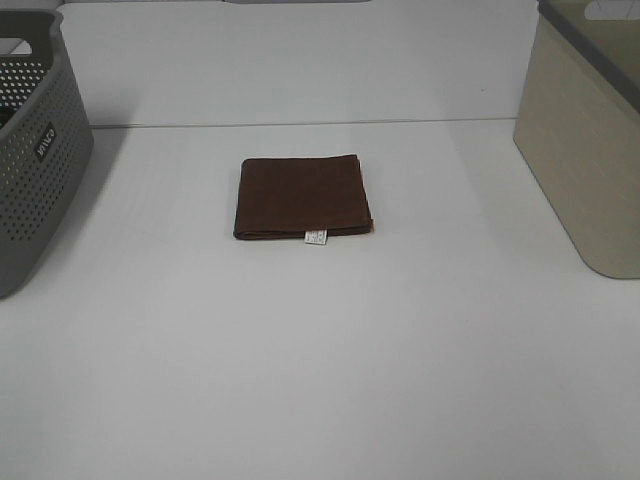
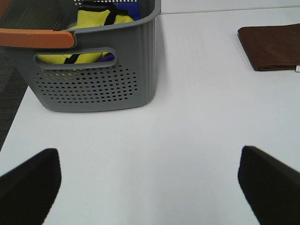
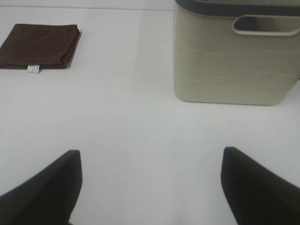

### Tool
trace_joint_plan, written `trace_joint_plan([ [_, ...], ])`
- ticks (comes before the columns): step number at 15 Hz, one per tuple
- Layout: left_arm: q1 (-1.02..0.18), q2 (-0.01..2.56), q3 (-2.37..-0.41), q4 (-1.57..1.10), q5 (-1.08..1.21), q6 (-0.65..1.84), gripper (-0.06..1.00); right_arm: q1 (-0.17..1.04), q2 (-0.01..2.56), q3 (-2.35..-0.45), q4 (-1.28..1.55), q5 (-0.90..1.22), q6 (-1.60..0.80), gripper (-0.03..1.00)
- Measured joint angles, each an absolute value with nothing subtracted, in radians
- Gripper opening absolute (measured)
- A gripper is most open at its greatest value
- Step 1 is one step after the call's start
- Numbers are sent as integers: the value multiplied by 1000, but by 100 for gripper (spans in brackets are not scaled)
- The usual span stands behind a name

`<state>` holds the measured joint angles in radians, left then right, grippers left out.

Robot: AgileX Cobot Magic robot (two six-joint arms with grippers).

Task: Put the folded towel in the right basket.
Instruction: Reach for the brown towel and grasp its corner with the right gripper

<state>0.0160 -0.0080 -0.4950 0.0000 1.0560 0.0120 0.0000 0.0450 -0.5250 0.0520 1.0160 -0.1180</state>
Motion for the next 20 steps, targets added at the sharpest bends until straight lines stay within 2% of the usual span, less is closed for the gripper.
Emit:
trace_joint_plan([
  [4,16,-8,-495,0,1056,12,97,0,306,-616,58,845,-118,77],
  [6,16,-8,-495,0,1056,12,97,0,534,-718,106,791,-118,77],
  [14,16,-8,-495,0,1056,12,97,0,1245,-1201,281,785,-278,77],
  [16,16,-8,-495,0,1056,12,97,5,1344,-1295,322,808,-310,77],
  [18,16,-8,-495,0,1056,12,97,53,1486,-1416,344,817,-333,77],
  [20,16,-8,-495,0,1056,12,97,172,1689,-1584,349,843,-339,77],
])
